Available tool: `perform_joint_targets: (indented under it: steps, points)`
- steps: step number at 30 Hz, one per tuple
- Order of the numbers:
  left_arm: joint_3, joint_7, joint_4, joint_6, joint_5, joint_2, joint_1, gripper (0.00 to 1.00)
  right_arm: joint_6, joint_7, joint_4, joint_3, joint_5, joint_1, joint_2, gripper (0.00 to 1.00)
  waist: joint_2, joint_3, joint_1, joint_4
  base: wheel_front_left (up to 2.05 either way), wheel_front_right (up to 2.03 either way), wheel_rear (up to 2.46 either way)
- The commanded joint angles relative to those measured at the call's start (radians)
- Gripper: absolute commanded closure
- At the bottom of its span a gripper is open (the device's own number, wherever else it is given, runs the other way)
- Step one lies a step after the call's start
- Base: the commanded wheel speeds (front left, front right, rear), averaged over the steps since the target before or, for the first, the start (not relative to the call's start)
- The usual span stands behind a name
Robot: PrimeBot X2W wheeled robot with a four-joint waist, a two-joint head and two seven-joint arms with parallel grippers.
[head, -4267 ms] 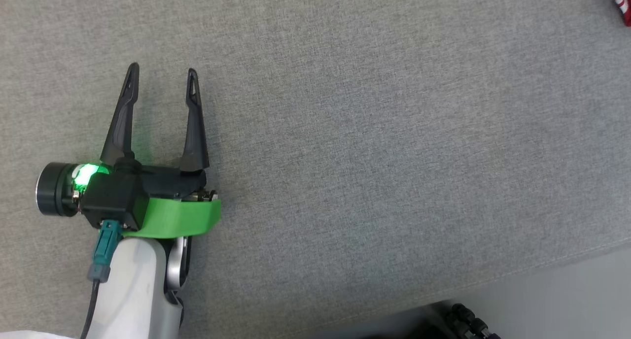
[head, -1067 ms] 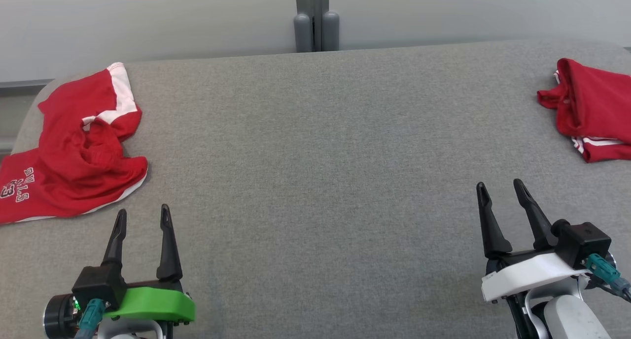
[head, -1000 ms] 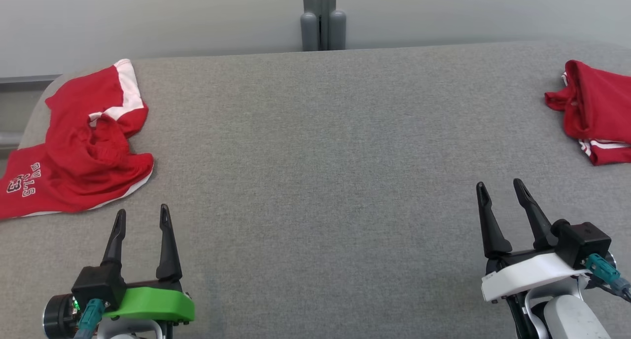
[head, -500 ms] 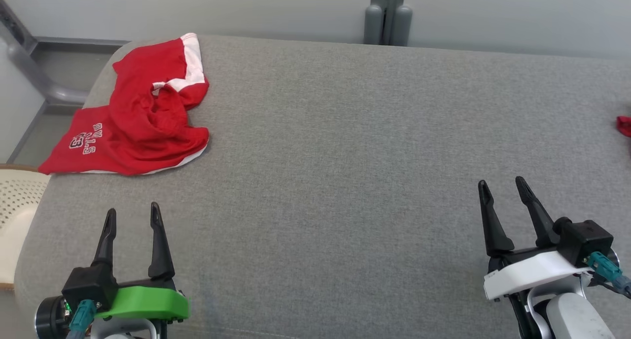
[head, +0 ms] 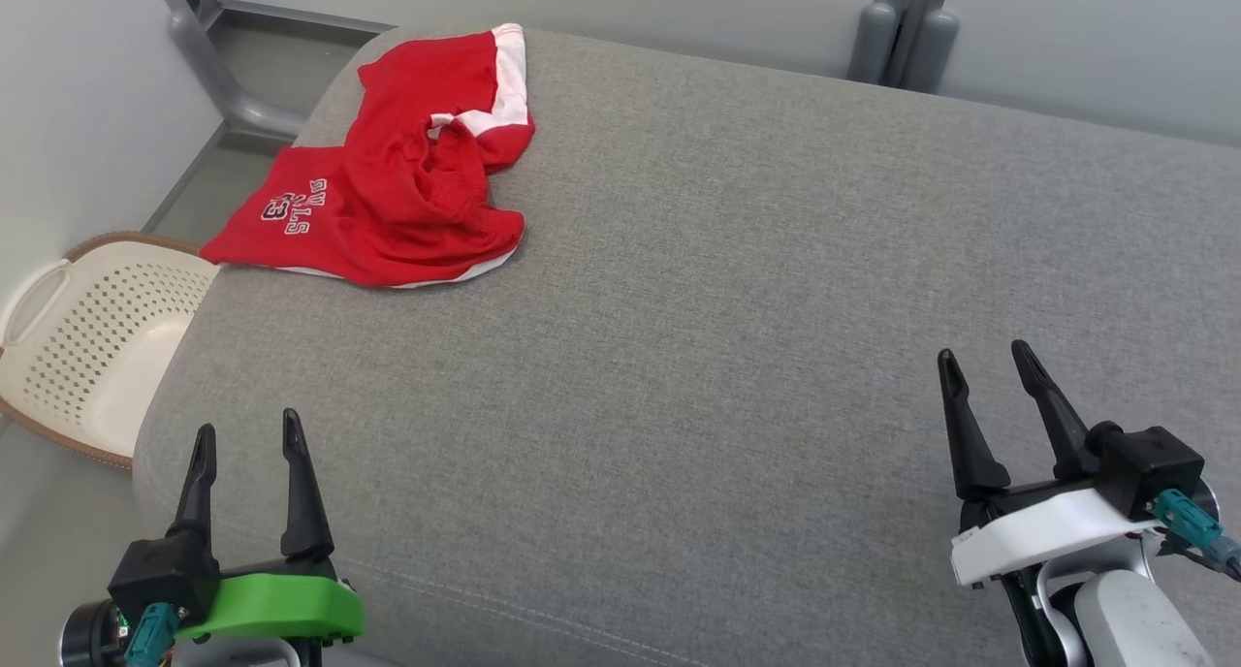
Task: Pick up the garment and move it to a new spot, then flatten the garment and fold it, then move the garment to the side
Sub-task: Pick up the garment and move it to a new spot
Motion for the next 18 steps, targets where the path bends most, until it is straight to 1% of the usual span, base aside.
perform_joint_targets:
  steps: [1, 10, 15, 18]
  points:
    - [0.002, 0.0, -0.002, 0.002, -0.008, 0.001, 0.015, 0.0, -0.002, 0.0, -0.002, -0.001, -0.006, -0.004, -0.004, 0.0, 0.0, 0.005, 0.0, 0.025, 0.0, 0.0, 0.0]
    - [0.012, 0.0, -0.001, 0.007, -0.012, 0.001, 0.02, 0.0, -0.002, 0.0, 0.002, 0.007, -0.006, 0.0, -0.005, 0.0, 0.0, 0.0, 0.0, 0.038, 0.0, 0.0, 0.0]
    - [0.013, 0.0, 0.002, 0.012, -0.019, 0.001, 0.005, 0.0, -0.002, 0.0, 0.003, 0.009, -0.004, -0.003, -0.007, 0.0, 0.0, 0.006, 0.0, 0.022, 0.0, 0.0, 0.0]
    - [0.016, 0.0, 0.002, 0.008, -0.024, 0.001, -0.024, 0.0, -0.002, 0.0, -0.006, 0.006, -0.006, -0.014, -0.014, 0.0, 0.0, 0.024, 0.0, 0.004, 0.0, 0.0, 0.0]
